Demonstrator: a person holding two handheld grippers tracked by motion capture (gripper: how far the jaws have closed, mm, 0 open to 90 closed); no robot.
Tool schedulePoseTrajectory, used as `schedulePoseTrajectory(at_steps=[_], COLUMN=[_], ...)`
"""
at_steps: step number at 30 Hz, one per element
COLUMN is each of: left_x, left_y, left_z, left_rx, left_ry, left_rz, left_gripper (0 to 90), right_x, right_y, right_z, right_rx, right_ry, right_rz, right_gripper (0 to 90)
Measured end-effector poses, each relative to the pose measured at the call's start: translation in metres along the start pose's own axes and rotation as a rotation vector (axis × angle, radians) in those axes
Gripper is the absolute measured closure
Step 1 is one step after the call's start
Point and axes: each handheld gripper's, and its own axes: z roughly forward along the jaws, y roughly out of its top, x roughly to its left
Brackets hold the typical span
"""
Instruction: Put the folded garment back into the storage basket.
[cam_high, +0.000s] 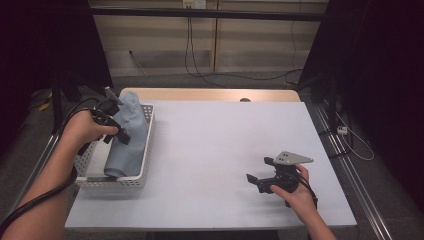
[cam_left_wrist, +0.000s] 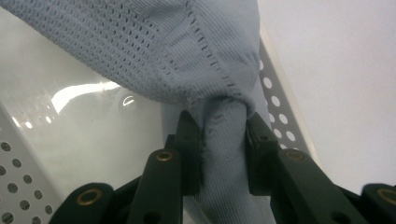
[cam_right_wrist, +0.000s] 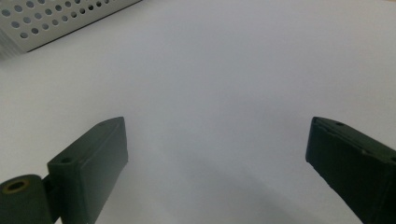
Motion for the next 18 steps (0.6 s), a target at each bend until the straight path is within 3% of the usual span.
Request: schedulePoseTrajectory(at_steps=[12, 18], left_x=[0.009, 0.011], left_y=[-0.003, -0.001], left_z=[0.004, 0.002], left_rx=[-0.007, -0.055], left_ry=[0.027, 0.05], left_rz=[-0.014, -0.024], left_gripper=[68.1, 58.2], right_x=[0.001, 0.001], right_y=[0.0, 0.0], right_z=[0.001, 0.002], right_rx=[0.002, 0.003], right_ry=[0.004, 0.004], right_rz=[0.0, 0.0], right_gripper=[5.4, 5.4])
